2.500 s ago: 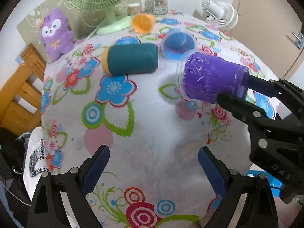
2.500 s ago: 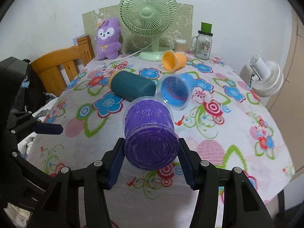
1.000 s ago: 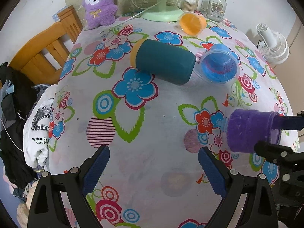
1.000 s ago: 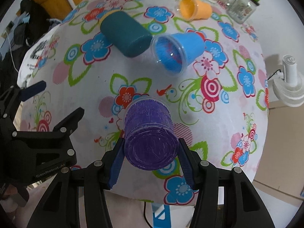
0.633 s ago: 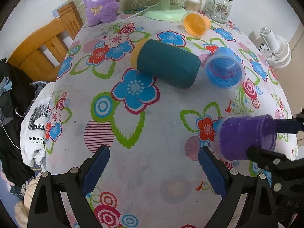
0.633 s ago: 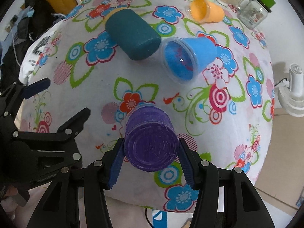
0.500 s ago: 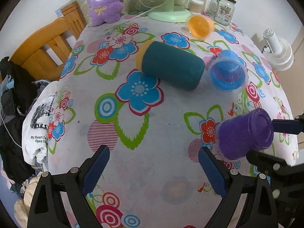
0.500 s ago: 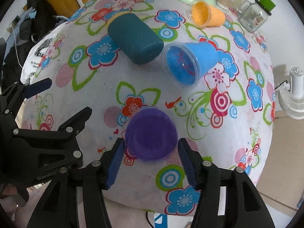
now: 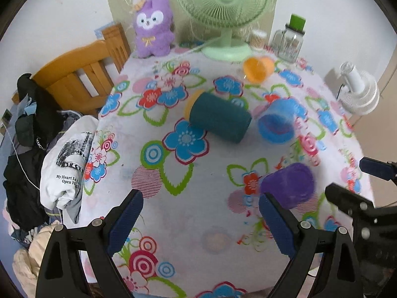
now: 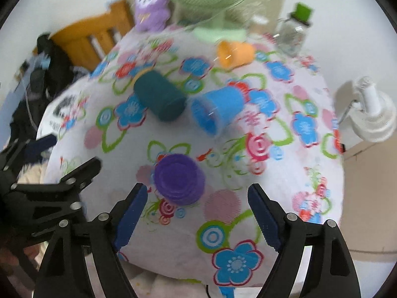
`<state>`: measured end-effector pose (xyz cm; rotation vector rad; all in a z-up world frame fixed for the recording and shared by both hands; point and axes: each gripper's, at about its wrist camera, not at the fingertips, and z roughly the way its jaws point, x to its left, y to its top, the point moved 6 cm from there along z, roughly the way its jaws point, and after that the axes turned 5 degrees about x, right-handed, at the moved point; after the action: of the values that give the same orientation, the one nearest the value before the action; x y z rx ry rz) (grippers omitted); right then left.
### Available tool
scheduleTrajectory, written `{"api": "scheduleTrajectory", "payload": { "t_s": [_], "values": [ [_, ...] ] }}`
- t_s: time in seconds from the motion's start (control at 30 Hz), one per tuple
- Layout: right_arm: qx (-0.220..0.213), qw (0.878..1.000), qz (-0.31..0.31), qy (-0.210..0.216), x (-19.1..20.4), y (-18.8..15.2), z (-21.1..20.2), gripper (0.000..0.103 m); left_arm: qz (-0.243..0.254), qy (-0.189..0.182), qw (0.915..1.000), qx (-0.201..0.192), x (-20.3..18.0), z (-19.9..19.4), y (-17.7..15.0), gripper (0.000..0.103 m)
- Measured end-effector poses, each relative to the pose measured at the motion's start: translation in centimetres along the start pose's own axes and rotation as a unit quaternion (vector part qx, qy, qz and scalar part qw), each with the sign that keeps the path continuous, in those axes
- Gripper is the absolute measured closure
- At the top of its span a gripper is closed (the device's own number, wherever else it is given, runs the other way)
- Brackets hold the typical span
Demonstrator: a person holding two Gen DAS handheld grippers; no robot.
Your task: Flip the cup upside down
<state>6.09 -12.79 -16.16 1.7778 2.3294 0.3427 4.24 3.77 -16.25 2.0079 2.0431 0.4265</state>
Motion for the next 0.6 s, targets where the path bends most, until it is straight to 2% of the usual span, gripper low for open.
{"api": "scheduleTrajectory", "payload": {
  "t_s": [0.33, 0.6],
  "values": [
    [-0.074, 0.992, 0.097, -0.034, -4.9, -1.8, -5.4, 0.017, -0.032, -0.023, 0.9978, -0.054, -1.7, -5.8, -0.1, 0.007],
    [-0.088, 0.988, 0.122, -0.043, -5.4, -3.4, -6.2, 0.017, -0.035, -0.015, 0.9969, -0.069, -2.2, -6.8, -1.3, 0.004]
  ]
}}
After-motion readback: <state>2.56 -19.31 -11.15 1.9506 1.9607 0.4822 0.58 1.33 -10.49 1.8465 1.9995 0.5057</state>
